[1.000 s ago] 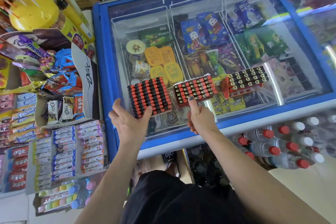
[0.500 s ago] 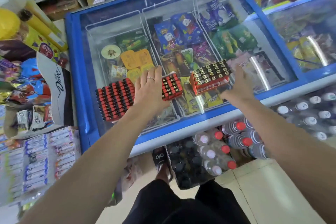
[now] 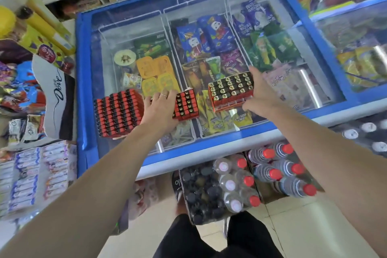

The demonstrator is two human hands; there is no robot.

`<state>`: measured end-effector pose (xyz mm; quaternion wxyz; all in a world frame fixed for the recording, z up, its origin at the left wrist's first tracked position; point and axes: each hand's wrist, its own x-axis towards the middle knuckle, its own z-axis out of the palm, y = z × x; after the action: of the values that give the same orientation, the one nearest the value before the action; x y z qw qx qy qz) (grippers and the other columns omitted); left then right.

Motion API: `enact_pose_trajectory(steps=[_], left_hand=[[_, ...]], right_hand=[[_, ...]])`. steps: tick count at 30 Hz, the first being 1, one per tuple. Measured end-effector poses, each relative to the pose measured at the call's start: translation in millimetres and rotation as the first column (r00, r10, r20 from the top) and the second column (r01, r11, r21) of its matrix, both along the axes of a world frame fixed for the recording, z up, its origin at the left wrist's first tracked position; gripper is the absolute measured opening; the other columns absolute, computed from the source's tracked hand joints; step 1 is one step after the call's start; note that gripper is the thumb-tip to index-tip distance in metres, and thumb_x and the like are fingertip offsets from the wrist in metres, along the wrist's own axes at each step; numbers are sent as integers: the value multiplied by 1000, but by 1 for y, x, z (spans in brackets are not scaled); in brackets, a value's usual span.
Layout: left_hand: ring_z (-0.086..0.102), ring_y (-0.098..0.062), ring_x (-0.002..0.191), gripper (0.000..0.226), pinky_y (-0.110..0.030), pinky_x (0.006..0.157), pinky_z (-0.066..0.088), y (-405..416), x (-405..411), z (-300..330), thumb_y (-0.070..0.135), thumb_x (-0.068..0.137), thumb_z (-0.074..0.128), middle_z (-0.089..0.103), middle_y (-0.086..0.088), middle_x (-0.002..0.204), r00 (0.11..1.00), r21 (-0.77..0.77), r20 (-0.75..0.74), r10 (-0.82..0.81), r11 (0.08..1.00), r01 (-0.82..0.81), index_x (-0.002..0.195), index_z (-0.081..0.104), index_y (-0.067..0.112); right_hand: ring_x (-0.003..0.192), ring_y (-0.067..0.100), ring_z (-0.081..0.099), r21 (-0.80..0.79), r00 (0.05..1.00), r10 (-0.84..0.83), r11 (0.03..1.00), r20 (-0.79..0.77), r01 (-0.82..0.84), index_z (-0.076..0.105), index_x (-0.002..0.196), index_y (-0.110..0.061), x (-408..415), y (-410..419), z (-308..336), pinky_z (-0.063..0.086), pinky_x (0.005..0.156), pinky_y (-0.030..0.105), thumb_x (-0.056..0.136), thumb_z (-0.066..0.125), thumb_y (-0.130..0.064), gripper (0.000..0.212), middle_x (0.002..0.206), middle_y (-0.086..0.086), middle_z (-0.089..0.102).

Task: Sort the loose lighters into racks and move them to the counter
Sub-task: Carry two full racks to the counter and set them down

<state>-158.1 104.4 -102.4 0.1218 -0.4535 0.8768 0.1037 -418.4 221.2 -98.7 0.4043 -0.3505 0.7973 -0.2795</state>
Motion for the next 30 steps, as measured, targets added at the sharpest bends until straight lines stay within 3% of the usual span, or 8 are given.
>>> enact_pose_trajectory(steps=[6,11,13,16,19,22,26,30], left_hand=[[42,-37,138,99,-55,119,28,14,6,-13,45,79,84,43,-15,148,988,-54,-148,48,997,-57,155,30,12],[46,-41,129,103,-53,111,41,30,14,-17,34,69,93,41,-21,140,949,-28,-266,169,983,-183,148,36,2],[47,-35,127,99,-48,105,45,37,19,-15,29,67,94,39,-17,140,911,13,-344,227,971,-237,144,38,2],[44,-21,118,91,-42,102,48,43,28,-18,26,66,94,37,-11,135,862,93,-412,294,955,-281,136,41,2],[37,-19,121,89,-39,107,43,48,34,-23,26,67,94,33,-9,137,854,163,-412,319,948,-275,136,42,4],[40,-23,126,98,-39,106,41,56,41,-32,18,68,94,34,-8,141,759,336,-429,489,867,-369,147,38,20],[52,-10,124,114,-8,92,45,69,49,-48,4,72,92,50,0,136,604,487,-524,601,792,-367,159,20,23],[54,-15,120,97,-46,101,52,65,46,-62,9,69,94,53,3,125,580,488,-495,647,759,-430,140,29,23]], right_hand=[[80,16,64,26,995,67,998,-77,-65,31,139,-27,-18,7,-11,53,57,33,74,72,16,88,99,2,58],[104,26,67,54,996,85,995,15,-85,26,143,-23,-20,32,-42,57,84,47,71,82,4,95,117,6,64],[111,21,63,50,997,68,996,36,-70,24,150,-24,-16,37,-51,52,90,41,68,86,1,105,125,1,62],[115,20,60,-8,999,47,999,-13,-48,35,135,-32,-9,41,-62,50,100,47,56,91,-6,100,121,-4,60],[121,22,57,-65,994,29,997,-103,-36,36,134,-31,-2,44,-70,50,101,51,49,92,-20,102,128,-2,56],[119,22,57,-106,986,7,994,-167,-25,41,133,-25,3,45,-71,52,98,50,50,94,-25,98,127,-2,54],[114,21,59,-137,984,-22,991,-177,-2,47,129,-21,5,41,-73,53,95,50,54,93,-26,88,122,-3,56],[106,17,65,-118,994,-57,992,-98,45,46,121,-32,3,38,-77,55,91,51,47,91,-35,86,112,-8,62]])
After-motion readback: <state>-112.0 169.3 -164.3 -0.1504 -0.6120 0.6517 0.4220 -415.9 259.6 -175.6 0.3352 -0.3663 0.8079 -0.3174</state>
